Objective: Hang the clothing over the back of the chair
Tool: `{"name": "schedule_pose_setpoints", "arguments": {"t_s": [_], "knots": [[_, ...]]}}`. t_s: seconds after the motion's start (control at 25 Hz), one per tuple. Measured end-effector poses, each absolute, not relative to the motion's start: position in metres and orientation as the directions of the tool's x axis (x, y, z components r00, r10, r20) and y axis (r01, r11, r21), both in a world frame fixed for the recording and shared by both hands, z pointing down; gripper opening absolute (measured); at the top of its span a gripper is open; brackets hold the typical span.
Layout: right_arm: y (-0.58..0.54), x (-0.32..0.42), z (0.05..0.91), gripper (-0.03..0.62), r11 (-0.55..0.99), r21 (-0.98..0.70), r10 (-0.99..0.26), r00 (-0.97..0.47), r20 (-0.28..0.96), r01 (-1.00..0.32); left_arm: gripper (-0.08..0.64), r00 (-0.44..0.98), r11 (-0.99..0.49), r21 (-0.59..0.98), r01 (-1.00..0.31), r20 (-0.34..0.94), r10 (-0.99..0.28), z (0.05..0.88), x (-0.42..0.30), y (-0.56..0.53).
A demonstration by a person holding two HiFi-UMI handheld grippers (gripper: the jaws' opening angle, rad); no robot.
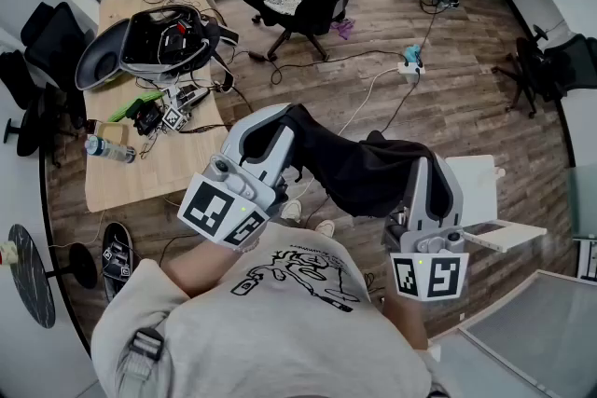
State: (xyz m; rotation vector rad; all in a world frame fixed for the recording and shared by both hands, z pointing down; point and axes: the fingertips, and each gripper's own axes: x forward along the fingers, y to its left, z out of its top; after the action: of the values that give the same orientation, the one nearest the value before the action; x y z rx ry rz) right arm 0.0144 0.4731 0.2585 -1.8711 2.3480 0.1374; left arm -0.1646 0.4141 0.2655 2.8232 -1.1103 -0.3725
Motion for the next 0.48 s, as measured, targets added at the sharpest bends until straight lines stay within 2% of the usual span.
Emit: {"name": "schedule_pose_setpoints", "arguments": {"t_s": [0.48], "knots": [[0.4700, 0.0099, 0.2589, 0.011, 0.221, -0.015, -0.962, -0.215, -0.169, -0.975, 0.009, 0.714, -0.742, 0.172, -0.648, -0.202, -0.670, 0.2665, -0.1667, 0.4107]]}}
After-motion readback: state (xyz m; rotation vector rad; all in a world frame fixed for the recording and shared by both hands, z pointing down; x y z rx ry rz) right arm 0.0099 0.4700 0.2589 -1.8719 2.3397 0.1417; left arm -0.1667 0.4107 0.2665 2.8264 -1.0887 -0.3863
